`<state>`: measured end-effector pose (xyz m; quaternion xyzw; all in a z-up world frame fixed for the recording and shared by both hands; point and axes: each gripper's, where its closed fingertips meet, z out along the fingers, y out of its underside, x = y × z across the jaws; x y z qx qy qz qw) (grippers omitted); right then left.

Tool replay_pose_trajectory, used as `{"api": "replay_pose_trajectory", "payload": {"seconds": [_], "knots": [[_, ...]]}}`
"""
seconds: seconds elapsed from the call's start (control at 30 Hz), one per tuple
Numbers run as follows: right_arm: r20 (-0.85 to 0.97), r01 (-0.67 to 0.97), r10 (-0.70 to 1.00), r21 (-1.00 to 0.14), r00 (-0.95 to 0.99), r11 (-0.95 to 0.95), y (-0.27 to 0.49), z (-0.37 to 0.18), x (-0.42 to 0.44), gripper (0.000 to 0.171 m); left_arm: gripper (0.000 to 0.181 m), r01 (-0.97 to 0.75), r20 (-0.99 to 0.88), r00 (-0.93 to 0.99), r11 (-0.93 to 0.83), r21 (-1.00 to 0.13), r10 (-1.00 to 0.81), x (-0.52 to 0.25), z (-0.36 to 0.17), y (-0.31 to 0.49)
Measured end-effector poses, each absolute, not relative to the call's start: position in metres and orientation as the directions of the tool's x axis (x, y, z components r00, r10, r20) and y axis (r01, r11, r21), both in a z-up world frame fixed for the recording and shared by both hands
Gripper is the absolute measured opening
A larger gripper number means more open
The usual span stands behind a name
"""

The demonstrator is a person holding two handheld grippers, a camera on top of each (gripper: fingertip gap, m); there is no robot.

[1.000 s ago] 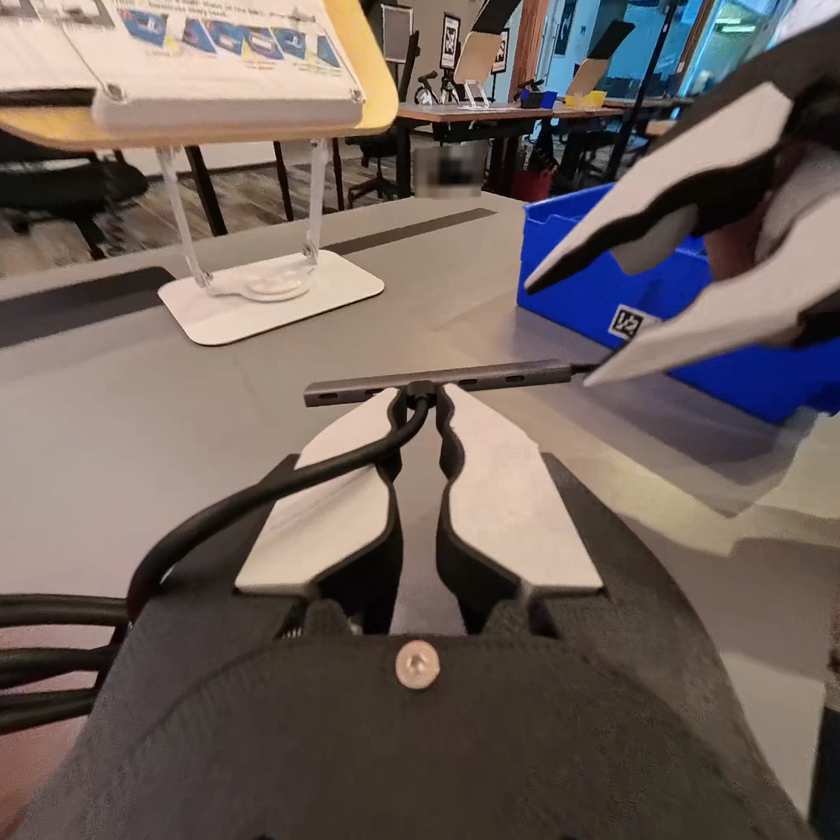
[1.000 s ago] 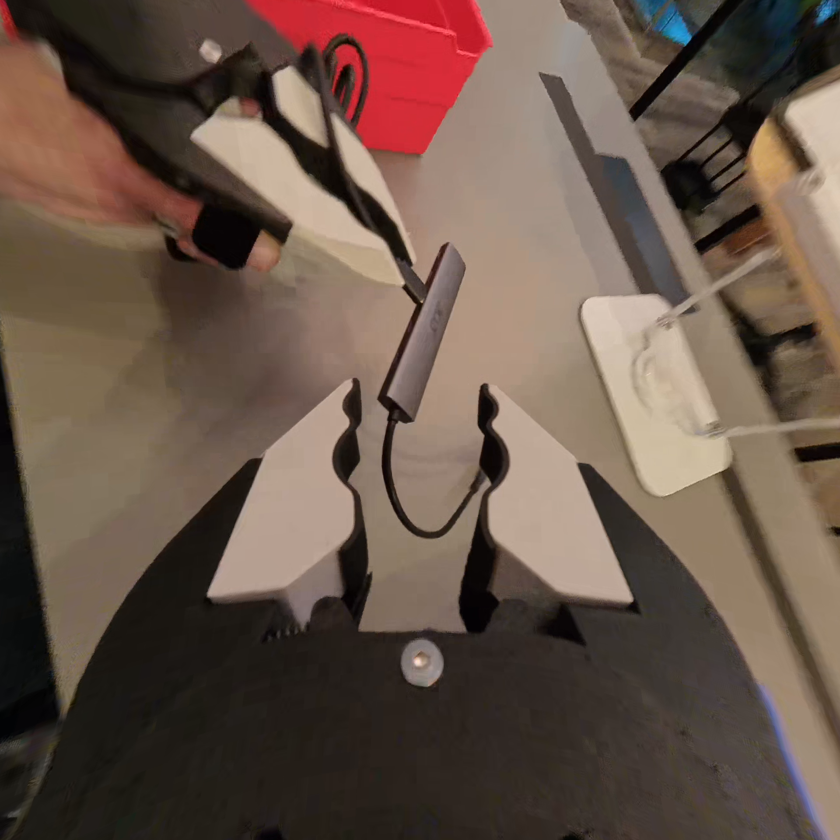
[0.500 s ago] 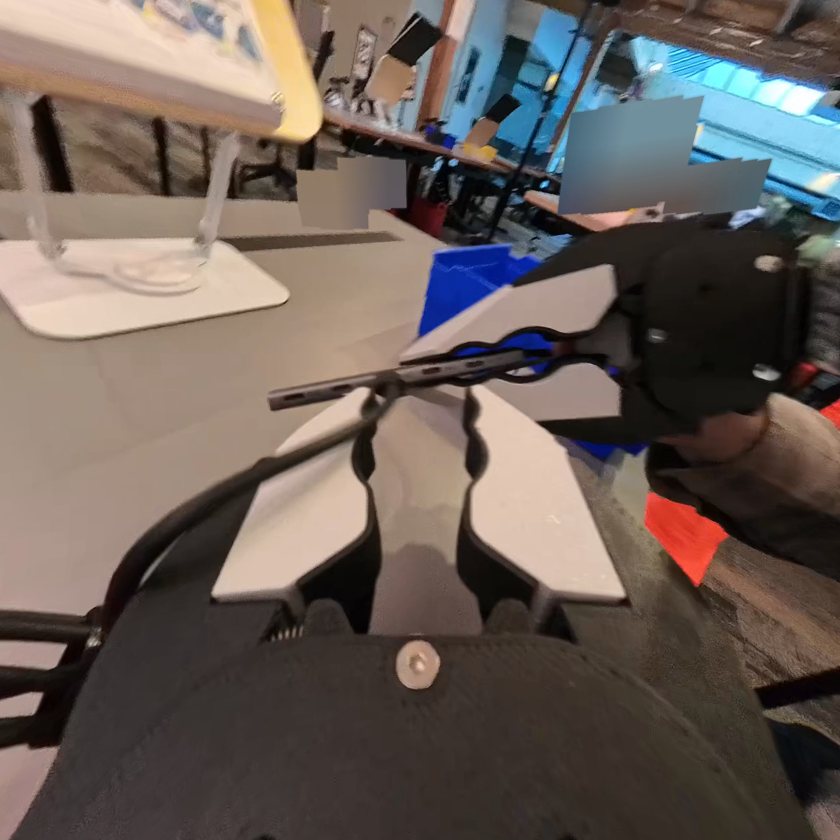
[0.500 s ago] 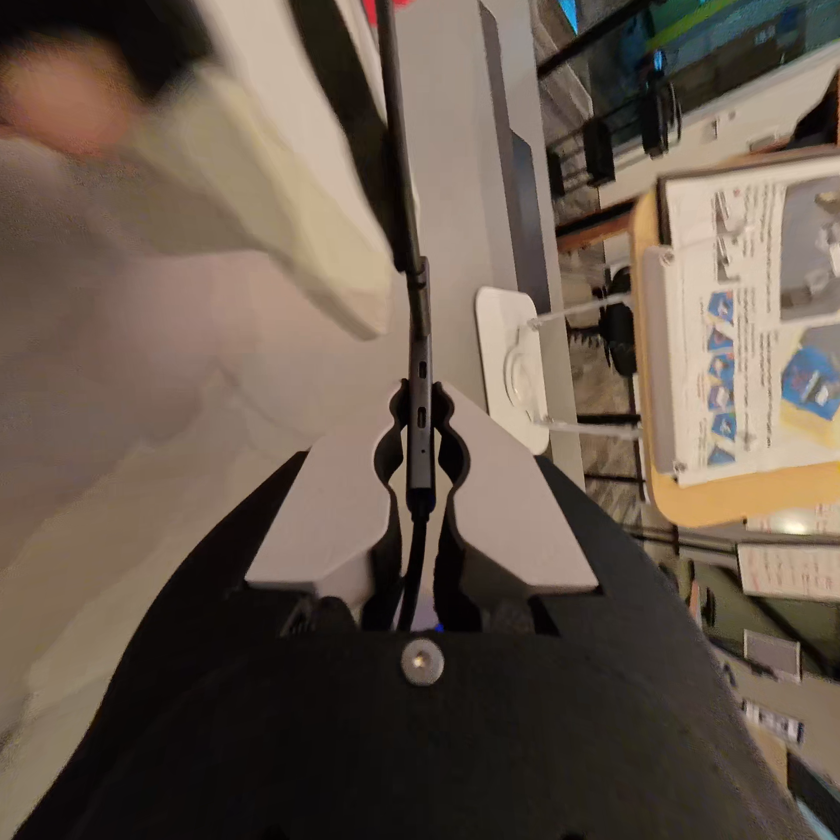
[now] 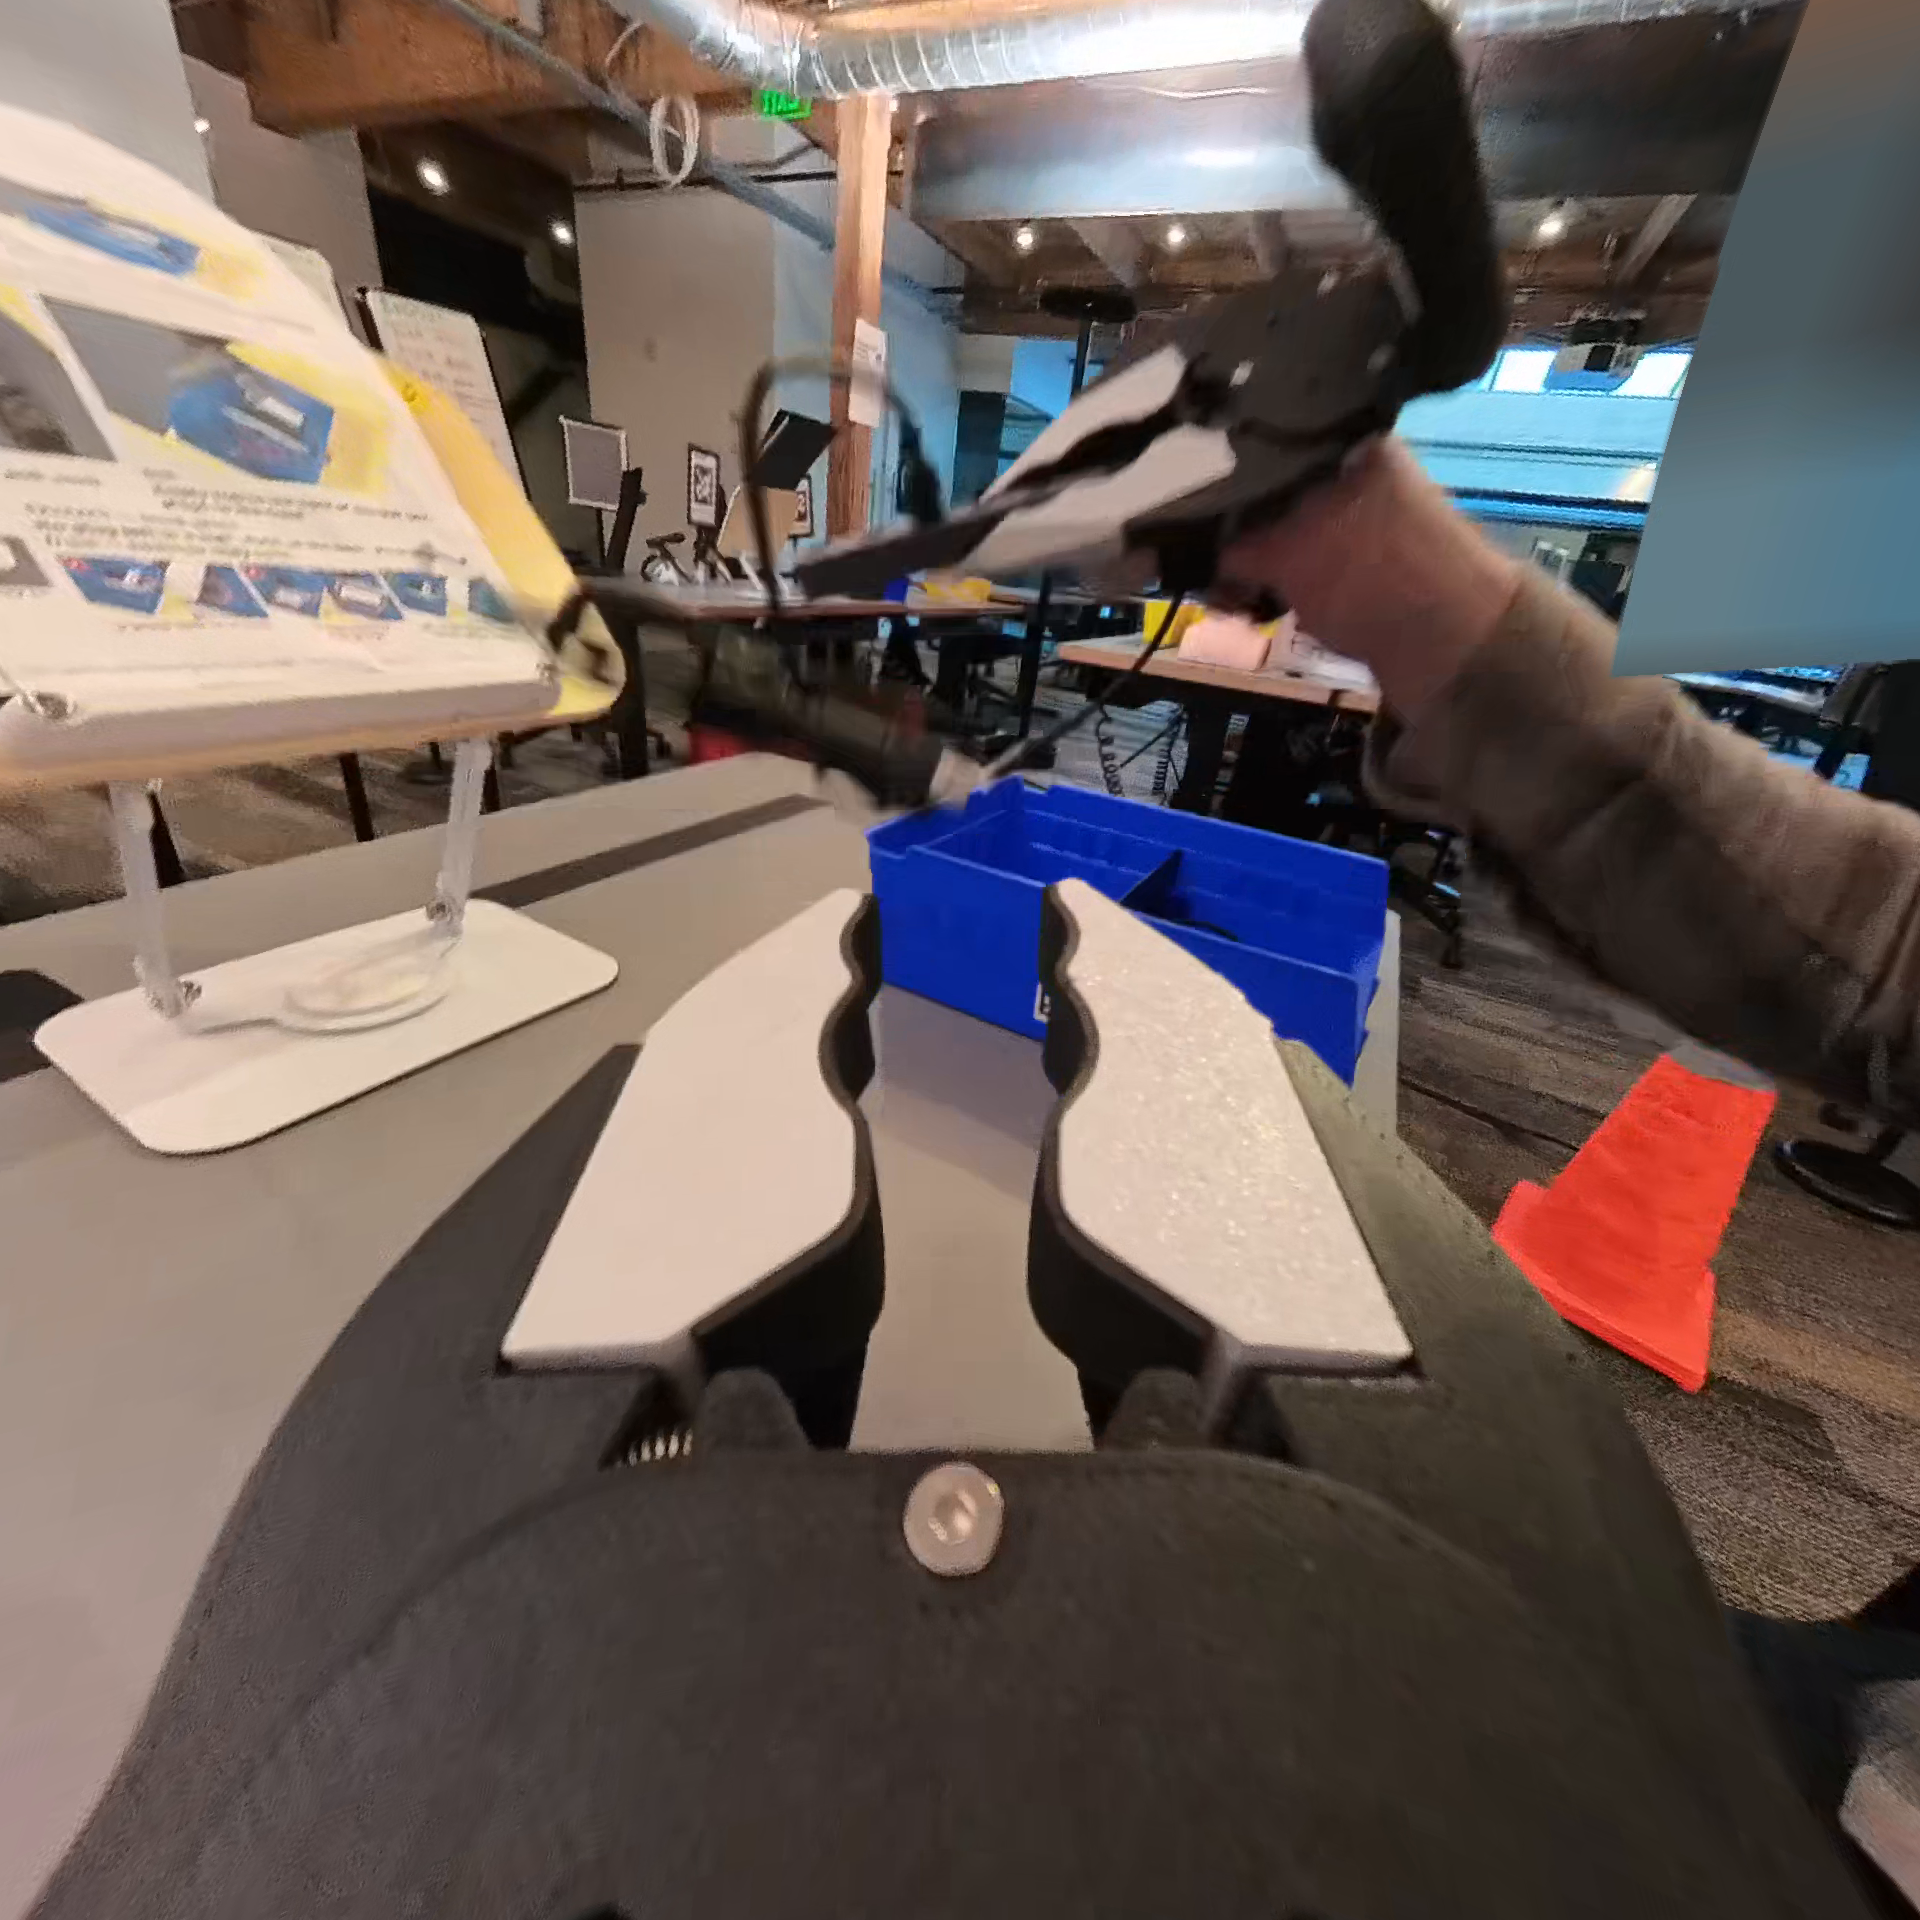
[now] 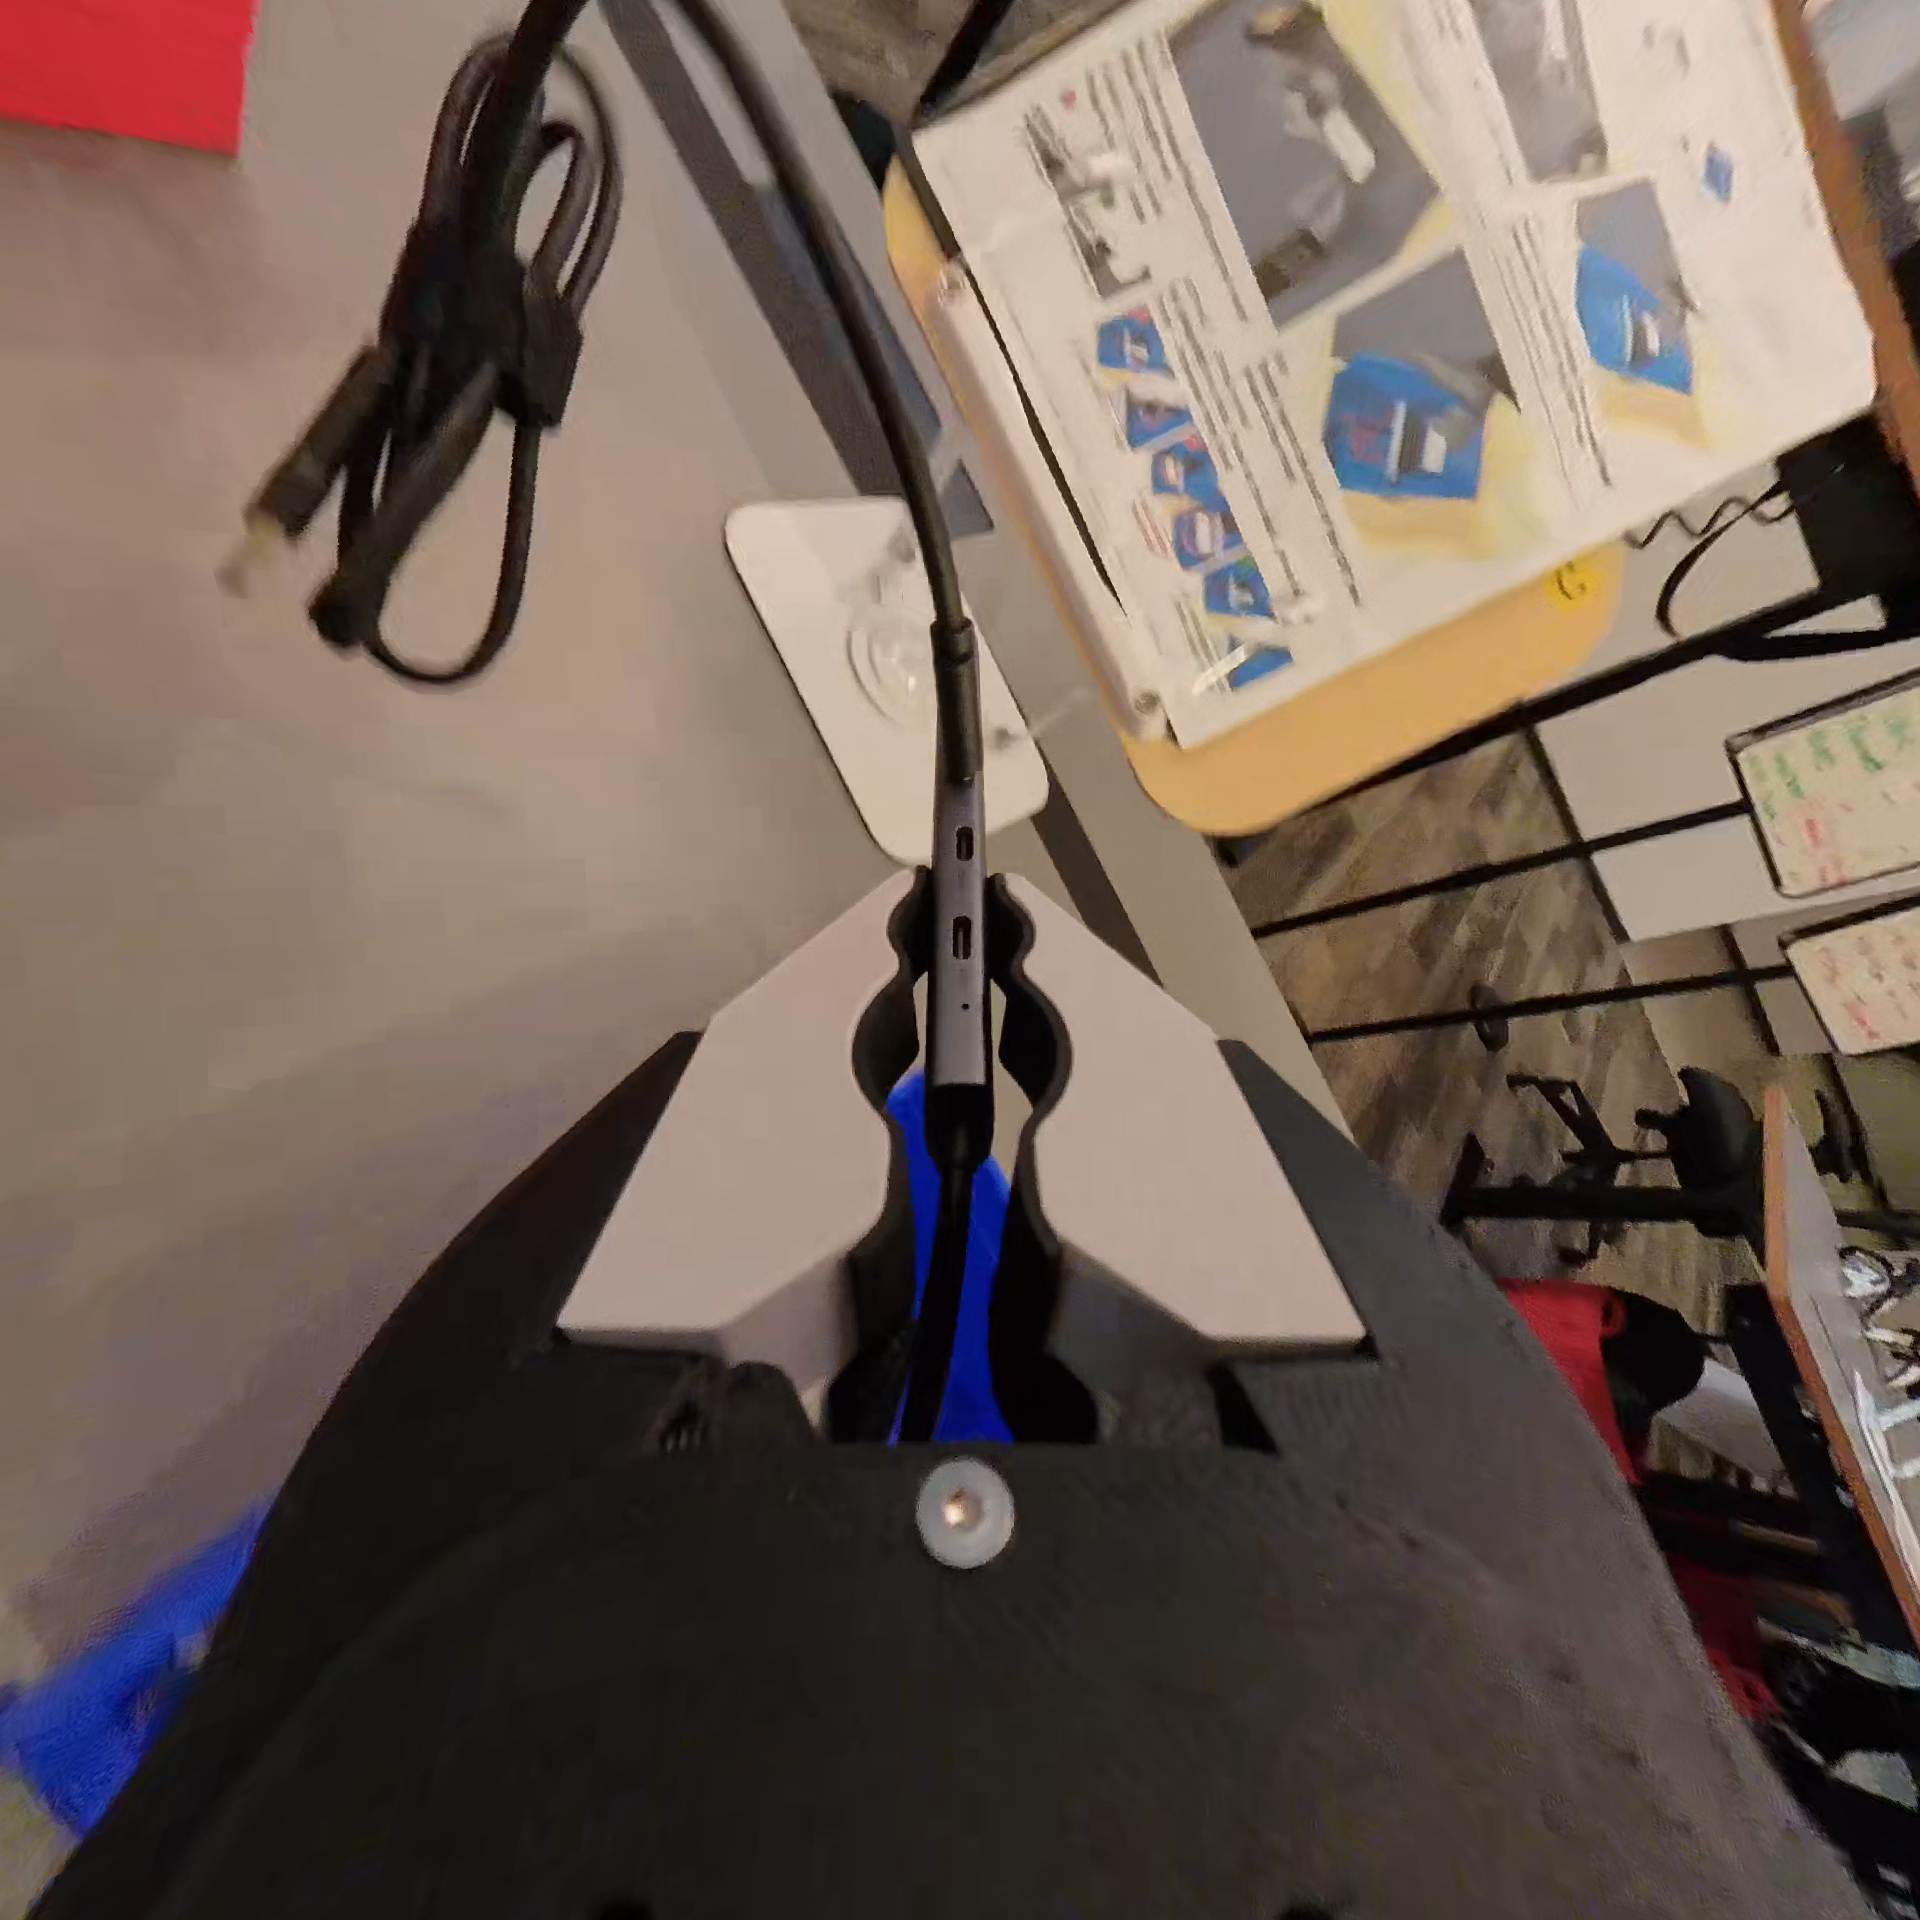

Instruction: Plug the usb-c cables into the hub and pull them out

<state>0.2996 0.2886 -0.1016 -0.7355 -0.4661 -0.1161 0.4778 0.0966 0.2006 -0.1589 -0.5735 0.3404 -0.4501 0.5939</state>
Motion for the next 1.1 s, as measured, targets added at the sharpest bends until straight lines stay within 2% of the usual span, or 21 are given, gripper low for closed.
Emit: {"api": "replay_pose_trajectory", "payload": {"seconds": [0.07, 0.2, 0.3, 0.4, 0.53, 0.6, 0.67, 0.87, 1.1], "knots": [[0.625, 0.82, 0.57, -0.548, 0.534, -0.168, 0.286, -0.084, 0.338, 0.007, 0.027, 0.129, 0.121, 0.373, -0.077, -0.989, -0.92, 0.096, -0.172, 0.203], [0.665, 0.883, 0.581, -0.351, 0.469, -0.31, 0.278, -0.069, 0.412, 0.007, 0.026, 0.072, 0.12, 0.399, -0.099, -0.992, -0.909, 0.1, -0.2, 0.21], [0.696, 0.9, 0.623, -0.079, 0.357, -0.428, 0.271, -0.077, 0.467, 0.007, 0.026, 0.058, 0.143, 0.396, -0.131, -0.99, -0.907, 0.105, -0.213, 0.212], [0.675, 0.878, 0.706, 0.183, 0.214, -0.442, 0.267, -0.093, 0.497, 0.007, 0.025, 0.023, 0.14, 0.393, -0.142, -0.99, -0.909, 0.11, -0.225, 0.212], [0.592, 0.833, 0.803, 0.41, 0.066, -0.371, 0.278, -0.132, 0.506, 0.007, 0.025, 0.0, 0.14, 0.387, -0.152, -0.988, -0.911, 0.115, -0.234, 0.211], [0.528, 0.845, 0.849, 0.444, 0.022, -0.298, 0.284, -0.157, 0.499, 0.007, 0.025, -0.009, 0.142, 0.384, -0.157, -0.988, -0.912, 0.117, -0.237, 0.211], [0.47, 0.87, 0.882, 0.421, 0.033, -0.256, 0.288, -0.18, 0.489, 0.007, 0.025, -0.018, 0.139, 0.383, -0.158, -0.987, -0.913, 0.119, -0.24, 0.21], [0.314, 0.906, 0.886, 0.143, 0.341, -0.399, 0.298, -0.229, 0.477, 0.007, 0.025, -0.027, 0.153, 0.376, -0.176, -0.984, -0.914, 0.12, -0.248, 0.21], [0.194, 0.888, 0.919, 0.253, 0.343, -0.384, 0.289, -0.278, 0.48, 0.007, 0.025, -0.037, 0.176, 0.367, -0.203, -0.978, -0.913, 0.124, -0.259, 0.212]]}}
